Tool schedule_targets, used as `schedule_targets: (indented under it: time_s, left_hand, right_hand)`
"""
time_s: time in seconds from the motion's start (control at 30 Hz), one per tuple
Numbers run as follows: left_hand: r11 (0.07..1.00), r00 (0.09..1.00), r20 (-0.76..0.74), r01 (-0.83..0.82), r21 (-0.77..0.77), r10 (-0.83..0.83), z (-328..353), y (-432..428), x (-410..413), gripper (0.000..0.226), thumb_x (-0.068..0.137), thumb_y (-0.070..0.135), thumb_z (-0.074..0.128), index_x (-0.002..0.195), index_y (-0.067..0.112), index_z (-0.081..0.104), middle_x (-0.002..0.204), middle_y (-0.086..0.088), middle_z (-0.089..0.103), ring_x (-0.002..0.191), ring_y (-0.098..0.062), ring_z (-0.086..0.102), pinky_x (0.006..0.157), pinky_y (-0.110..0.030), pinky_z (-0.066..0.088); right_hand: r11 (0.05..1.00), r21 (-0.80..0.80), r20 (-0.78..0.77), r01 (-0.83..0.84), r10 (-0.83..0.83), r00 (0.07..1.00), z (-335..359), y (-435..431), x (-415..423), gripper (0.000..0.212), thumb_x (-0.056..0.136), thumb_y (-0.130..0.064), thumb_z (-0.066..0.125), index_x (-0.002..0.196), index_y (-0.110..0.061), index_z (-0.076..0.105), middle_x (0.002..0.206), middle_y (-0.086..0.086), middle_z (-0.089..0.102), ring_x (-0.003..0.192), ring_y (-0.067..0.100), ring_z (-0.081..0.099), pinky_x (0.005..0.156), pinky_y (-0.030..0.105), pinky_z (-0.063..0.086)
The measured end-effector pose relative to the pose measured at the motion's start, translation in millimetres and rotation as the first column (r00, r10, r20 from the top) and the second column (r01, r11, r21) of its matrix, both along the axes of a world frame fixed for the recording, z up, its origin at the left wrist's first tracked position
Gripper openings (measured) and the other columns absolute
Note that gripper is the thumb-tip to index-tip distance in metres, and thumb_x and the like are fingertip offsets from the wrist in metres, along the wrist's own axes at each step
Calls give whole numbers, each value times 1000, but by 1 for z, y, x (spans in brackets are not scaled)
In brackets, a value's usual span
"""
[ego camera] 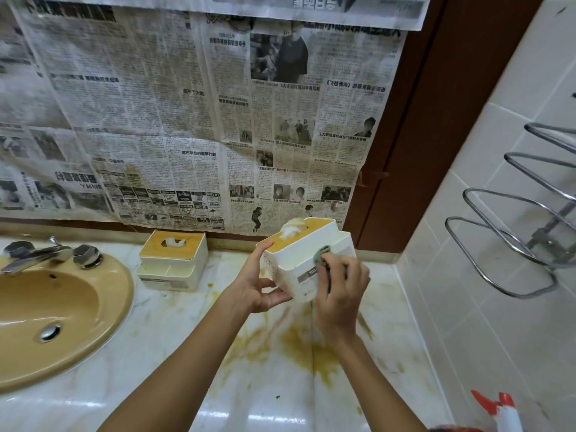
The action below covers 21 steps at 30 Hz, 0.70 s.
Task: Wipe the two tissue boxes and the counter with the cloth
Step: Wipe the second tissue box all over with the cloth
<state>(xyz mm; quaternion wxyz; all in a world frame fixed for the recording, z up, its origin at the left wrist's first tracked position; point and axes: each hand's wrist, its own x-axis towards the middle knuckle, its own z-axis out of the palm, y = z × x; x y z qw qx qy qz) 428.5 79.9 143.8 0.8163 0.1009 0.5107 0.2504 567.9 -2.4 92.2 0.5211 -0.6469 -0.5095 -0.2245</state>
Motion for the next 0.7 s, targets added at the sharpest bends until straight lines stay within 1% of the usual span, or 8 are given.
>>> schedule_targets:
  time_s: [0.13, 0.23, 0.3, 0.43, 0.5, 0.53, 0.63, 0.7]
  left_hand:
    - [1000, 1000, -12, 5, 5, -5, 0, -3, 6, 101, 49, 53, 97, 123, -8, 62, 114, -20, 64, 96, -46, 74, 74, -56, 64]
    - [1000, 1000, 4, 0, -1, 0, 0, -5, 5, 100, 51, 52, 97, 123, -8, 62, 110, -21, 64, 94, -48, 74, 81, -56, 63]
    - [1000, 1000, 15, -26, -7, 26, 2, -5, 5, 99, 53, 52, 96, 124, -7, 60, 110, -20, 61, 94, -48, 74, 79, -58, 63]
    - [998, 997, 42, -69, -8, 69, 10, -3, 5, 96, 59, 53, 94, 128, -3, 57, 118, -19, 59, 100, -48, 71, 63, -61, 62]
    - [997, 996, 48, -75, -11, 76, 15, -4, 7, 91, 63, 54, 92, 125, -3, 57, 116, -19, 59, 101, -47, 69, 61, -63, 62]
    - [997, 996, 51, -78, -4, 78, 17, -4, 9, 90, 64, 54, 92, 124, -3, 57, 117, -19, 59, 101, -47, 69, 59, -62, 62]
    - [996, 995, 49, -92, 17, 92, 19, -2, 14, 92, 62, 56, 92, 124, -4, 59, 120, -18, 61, 100, -45, 70, 54, -57, 61]
    - [995, 994, 45, -101, 15, 101, 17, -2, 15, 92, 60, 56, 93, 123, -4, 61, 121, -18, 63, 99, -44, 71, 57, -56, 62]
  right_hand:
    - [992, -10, 266, -128, 126, 956, -11, -9, -14, 14, 99, -14, 62, 112, -17, 64, 103, 12, 59, 98, 31, 55, 85, 41, 45]
    - [987, -2, 307, -162, 154, 939, -12, -7, -2, 24, 94, -8, 66, 115, -18, 62, 111, 8, 52, 100, 31, 54, 86, 39, 44]
    - [991, -1, 214, -134, 131, 968, -8, -3, 10, 32, 90, -3, 68, 117, -19, 61, 110, 9, 51, 96, 33, 54, 85, 41, 46]
    - [1000, 25, -116, 5, -2, 993, 9, 15, 40, 20, 97, -3, 63, 115, -9, 68, 100, 12, 52, 90, 29, 51, 78, 51, 49]
    - [999, 33, -168, 14, -9, 986, 12, 19, 41, 19, 97, -4, 63, 115, -5, 69, 100, 11, 52, 90, 28, 51, 79, 51, 50]
    - [999, 46, -139, -11, 17, 990, 12, 17, 35, 18, 97, -5, 63, 114, -7, 69, 101, 10, 52, 91, 29, 52, 79, 51, 50]
    - [988, 44, 74, -145, 142, 987, 7, 4, 9, 19, 97, -9, 62, 115, -15, 64, 105, 8, 50, 92, 29, 52, 79, 41, 49]
    - [982, 16, 197, -187, 180, 964, 0, -1, 0, 23, 94, -8, 66, 115, -17, 63, 107, 6, 48, 94, 28, 51, 80, 38, 46]
